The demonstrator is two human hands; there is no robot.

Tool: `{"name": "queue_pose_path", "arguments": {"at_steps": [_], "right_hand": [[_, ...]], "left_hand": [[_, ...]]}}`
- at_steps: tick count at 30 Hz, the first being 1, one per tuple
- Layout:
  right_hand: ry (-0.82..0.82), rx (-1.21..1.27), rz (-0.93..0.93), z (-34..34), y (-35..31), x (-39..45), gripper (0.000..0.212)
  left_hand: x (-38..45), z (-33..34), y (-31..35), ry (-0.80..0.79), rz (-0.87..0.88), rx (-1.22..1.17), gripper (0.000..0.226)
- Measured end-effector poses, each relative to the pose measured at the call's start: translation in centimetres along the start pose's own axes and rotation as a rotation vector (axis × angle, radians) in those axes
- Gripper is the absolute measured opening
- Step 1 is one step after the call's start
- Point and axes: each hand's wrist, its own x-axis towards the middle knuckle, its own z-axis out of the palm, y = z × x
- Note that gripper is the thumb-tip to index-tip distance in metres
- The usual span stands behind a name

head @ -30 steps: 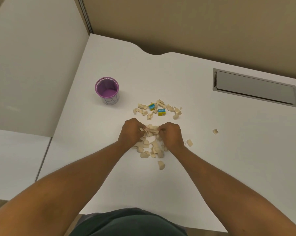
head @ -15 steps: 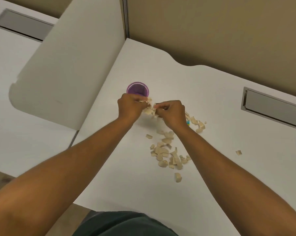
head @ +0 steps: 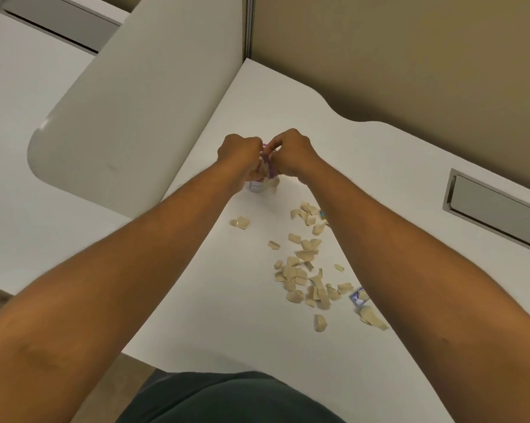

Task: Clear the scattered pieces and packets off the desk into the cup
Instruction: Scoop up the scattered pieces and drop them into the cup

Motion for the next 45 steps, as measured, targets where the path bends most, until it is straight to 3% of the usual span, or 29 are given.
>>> {"name": "queue_pose_path", "arguments": {"at_steps": [10, 14, 17, 19, 23, 28, 31, 34, 37, 40, 45], "right_hand": [[0.189, 0.16, 0.059, -1.7, 2.2, 0.8, 0.016], [0.015, 0.495, 0.145, -3.1, 5.9, 0.7, 0.019], [-0.088, 0.719, 0.234, -3.0, 8.8, 0.7, 0.018], [0.003, 0.607, 0.243, -2.1, 10.8, 1.0, 0.017], [0.208, 0.014, 0.028, 0.3, 12.9, 2.3, 0.032], [0.028, -0.377, -0.256, 1.2, 11.9, 5.6, 0.058], [-0.125, -0.551, -0.378, 1.2, 11.8, 7.5, 0.062], [-0.185, -0.659, -0.454, 1.5, 12.3, 7.9, 0.058], [-0.114, -0.617, -0.425, 2.7, 13.2, 6.3, 0.052], [-0.012, -0.541, -0.364, 4.9, 14.3, 3.0, 0.049], [0.117, -0.491, -0.387, 8.0, 15.3, -3.0, 0.034]], "left_hand": [[-0.2, -1.3, -0.8, 0.144, 0.217, 0.069, 0.025], [0.1, -3.9, -5.4, 0.125, 0.306, 0.11, 0.025], [0.7, -5.2, -11.1, 0.144, 0.341, 0.339, 0.025], [1.0, -5.6, -15.2, 0.148, 0.42, 0.552, 0.026], [1.6, -5.9, -21.4, 0.14, 0.669, 1.004, 0.053], [2.6, -6.6, -24.1, 0.038, 0.734, 1.253, 0.085], [2.1, -6.5, -23.4, 0.024, 0.708, 1.221, 0.089], [1.1, -5.6, -21.3, 0.13, 0.718, 1.117, 0.075], [1.0, -4.1, -17.9, 0.26, 0.741, 0.901, 0.05], [1.2, -3.1, -14.7, 0.229, 0.767, 0.673, 0.048], [2.0, -3.1, -11.5, 0.136, 0.911, 0.746, 0.058]]}}
